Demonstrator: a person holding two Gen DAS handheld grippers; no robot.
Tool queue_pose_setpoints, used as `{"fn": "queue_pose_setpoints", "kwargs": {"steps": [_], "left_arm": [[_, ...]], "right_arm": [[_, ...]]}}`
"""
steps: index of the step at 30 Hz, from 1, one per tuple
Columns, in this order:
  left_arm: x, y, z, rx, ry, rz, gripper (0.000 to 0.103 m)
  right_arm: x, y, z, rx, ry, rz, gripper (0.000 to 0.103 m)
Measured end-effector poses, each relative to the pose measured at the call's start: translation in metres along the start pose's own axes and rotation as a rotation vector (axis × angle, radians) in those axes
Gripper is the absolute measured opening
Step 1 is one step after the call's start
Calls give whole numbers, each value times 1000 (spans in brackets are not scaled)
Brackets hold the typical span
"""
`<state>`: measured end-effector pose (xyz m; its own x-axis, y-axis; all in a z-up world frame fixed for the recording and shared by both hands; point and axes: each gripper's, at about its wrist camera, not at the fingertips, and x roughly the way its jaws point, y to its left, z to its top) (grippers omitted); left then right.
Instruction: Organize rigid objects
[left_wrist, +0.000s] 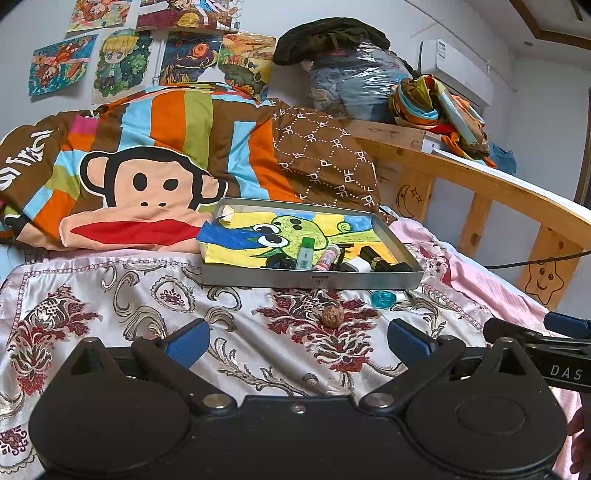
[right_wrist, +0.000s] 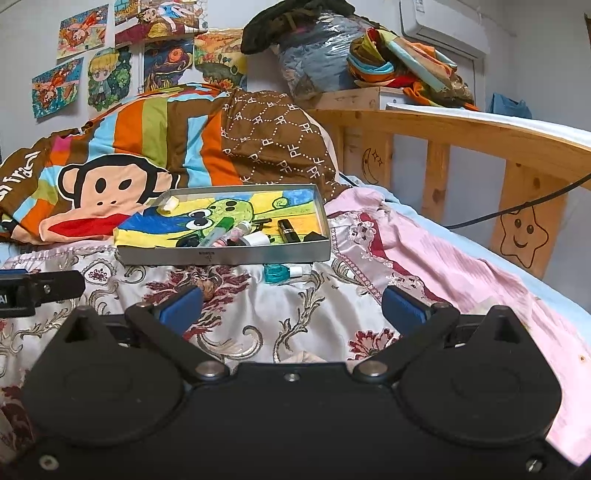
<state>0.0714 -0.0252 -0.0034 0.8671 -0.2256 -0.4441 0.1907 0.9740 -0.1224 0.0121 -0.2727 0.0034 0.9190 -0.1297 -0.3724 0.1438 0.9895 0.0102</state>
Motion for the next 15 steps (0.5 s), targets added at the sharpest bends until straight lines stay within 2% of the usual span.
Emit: {"fn": "queue_pose_setpoints", "kwargs": {"steps": [15], "left_arm": [[-1, -1, 0, 2, 0, 1, 102]], "right_arm": [[5, 0, -2, -1, 8, -4, 103]]}}
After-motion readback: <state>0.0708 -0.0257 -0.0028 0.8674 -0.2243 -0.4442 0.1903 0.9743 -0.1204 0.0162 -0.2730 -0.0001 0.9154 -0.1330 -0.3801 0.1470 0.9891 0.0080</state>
